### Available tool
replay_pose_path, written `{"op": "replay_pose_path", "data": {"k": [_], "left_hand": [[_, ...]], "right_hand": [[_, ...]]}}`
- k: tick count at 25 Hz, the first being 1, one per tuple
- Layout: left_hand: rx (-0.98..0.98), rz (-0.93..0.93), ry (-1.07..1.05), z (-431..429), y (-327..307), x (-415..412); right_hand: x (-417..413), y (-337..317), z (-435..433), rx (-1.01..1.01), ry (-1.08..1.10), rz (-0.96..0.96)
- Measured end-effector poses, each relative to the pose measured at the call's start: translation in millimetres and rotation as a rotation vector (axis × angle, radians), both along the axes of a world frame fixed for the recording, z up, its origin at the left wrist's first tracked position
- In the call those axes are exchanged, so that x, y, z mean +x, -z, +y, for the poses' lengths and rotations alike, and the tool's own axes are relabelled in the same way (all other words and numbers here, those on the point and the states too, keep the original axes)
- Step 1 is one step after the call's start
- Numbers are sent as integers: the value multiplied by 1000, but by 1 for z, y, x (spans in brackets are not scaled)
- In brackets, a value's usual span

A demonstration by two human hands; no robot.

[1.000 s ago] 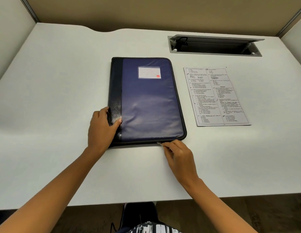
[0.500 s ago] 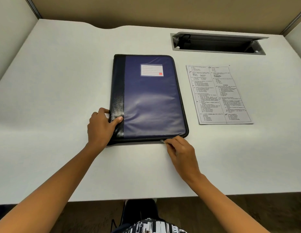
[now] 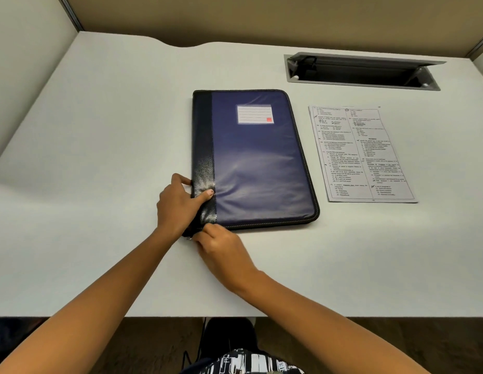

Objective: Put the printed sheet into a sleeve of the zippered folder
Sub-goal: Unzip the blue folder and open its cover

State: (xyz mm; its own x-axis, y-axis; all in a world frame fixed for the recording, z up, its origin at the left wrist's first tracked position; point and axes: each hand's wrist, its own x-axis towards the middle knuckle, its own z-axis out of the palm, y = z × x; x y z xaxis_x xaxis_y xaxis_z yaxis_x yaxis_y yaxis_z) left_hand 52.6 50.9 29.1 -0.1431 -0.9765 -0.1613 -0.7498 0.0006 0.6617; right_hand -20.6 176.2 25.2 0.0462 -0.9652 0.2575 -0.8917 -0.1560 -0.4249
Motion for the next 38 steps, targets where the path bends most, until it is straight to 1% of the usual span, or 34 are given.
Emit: {"op": "replay_pose_path", "data": {"k": [1, 4, 6, 8, 10, 13, 14, 16, 18, 20, 23, 25, 27, 29, 32, 34, 35, 38], "left_hand": [[6, -1, 3, -1, 0, 0], [36, -1, 3, -3, 0, 0], [36, 11, 15, -2, 1, 1], [-6, 37, 31, 3, 0, 4], [-107, 56, 70, 13, -1, 8], [-268, 83, 218, 35, -1, 13], [-286, 86, 271, 42, 0, 14], [-308, 52, 377, 56, 2, 12], [-347, -47, 480, 67, 6, 6], [-333, -129, 530, 74, 8, -2], [-315, -236, 519, 77, 9, -11], [-320, -280, 485, 80, 6, -15], [-309, -222, 424, 81, 1, -18], [-289, -69, 351, 80, -4, -18], [-254, 283, 220, 81, -9, -12], [-213, 485, 122, 83, -14, -8], [-177, 541, 62, 84, -17, -6], [-74, 633, -167, 83, -23, 2]], "right_hand": [[6, 1, -3, 9, -5, -1], [8, -1, -5, 70, 31, -90], [0, -5, 4, 67, 43, -161], [-18, -9, 15, 40, 92, -238], [-43, -12, 26, -27, 235, -302], [-86, -13, 42, -139, 618, -291], [-97, -13, 45, -134, 755, -287], [-114, -12, 48, -17, 954, -363], [-126, -13, 46, 89, 1041, -495], [-132, -20, 42, 92, 1097, -614], [-137, -34, 39, 65, 1171, -785], [-136, -47, 40, -1, 1170, -837], [-129, -65, 39, -129, 1127, -853], [-116, -85, 35, -267, 1024, -914], [-92, -107, 27, -394, 769, -1071], [-76, -112, 21, -384, 640, -1087], [-69, -110, 18, -359, 612, -1071], [-53, -94, 10, -248, 576, -1045]]}}
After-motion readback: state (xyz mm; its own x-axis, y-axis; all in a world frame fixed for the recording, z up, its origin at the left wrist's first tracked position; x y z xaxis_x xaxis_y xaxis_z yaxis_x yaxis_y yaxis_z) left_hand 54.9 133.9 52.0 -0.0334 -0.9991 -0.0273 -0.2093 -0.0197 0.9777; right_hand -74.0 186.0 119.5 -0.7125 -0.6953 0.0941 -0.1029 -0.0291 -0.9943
